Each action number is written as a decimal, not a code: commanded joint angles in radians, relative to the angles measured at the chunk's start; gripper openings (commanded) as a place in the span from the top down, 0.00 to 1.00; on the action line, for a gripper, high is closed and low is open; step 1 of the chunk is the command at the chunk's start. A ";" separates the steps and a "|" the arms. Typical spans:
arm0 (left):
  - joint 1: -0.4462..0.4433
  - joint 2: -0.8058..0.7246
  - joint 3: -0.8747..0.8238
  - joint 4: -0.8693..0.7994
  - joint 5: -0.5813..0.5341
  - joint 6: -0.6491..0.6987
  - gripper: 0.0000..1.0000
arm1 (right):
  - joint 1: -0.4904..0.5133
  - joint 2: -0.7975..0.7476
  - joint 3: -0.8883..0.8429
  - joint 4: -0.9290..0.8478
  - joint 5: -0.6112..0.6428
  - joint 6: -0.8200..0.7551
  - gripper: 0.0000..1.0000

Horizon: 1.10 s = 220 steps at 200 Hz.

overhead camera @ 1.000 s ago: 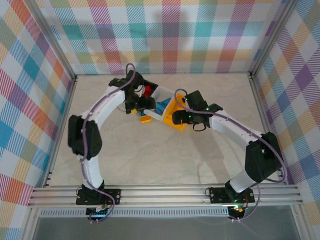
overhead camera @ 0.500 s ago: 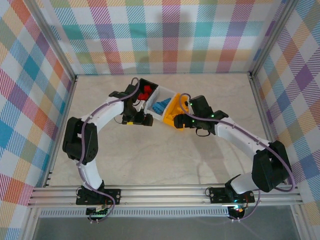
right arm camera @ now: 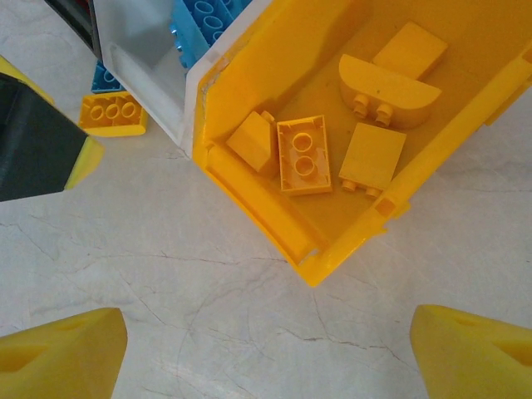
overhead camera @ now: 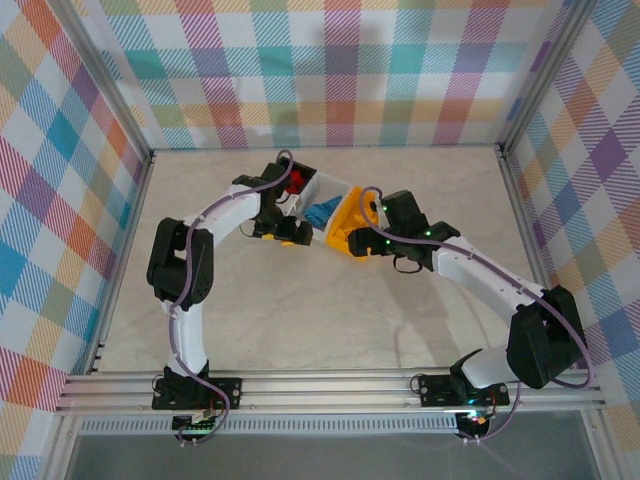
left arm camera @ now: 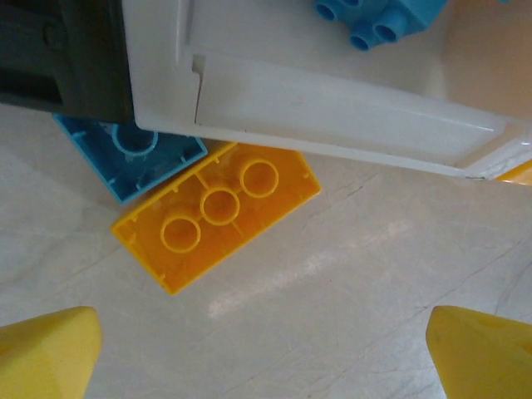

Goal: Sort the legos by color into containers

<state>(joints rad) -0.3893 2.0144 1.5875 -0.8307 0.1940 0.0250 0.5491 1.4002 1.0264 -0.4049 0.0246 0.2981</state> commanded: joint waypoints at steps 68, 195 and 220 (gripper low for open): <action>-0.004 0.008 -0.065 0.094 0.039 0.015 0.01 | -0.007 -0.013 0.006 -0.011 -0.024 0.020 0.11; -0.007 -0.111 -0.251 0.196 -0.082 -0.039 0.00 | 0.003 0.058 0.034 0.014 -0.046 0.110 0.11; 0.013 -0.055 -0.166 0.188 -0.085 -0.013 0.00 | 0.003 0.062 0.038 0.003 -0.039 0.100 0.11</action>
<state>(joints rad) -0.4000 1.9083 1.3338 -0.6510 0.1375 -0.0105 0.5495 1.4479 1.0286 -0.4042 -0.0090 0.3885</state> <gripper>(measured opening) 0.996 0.886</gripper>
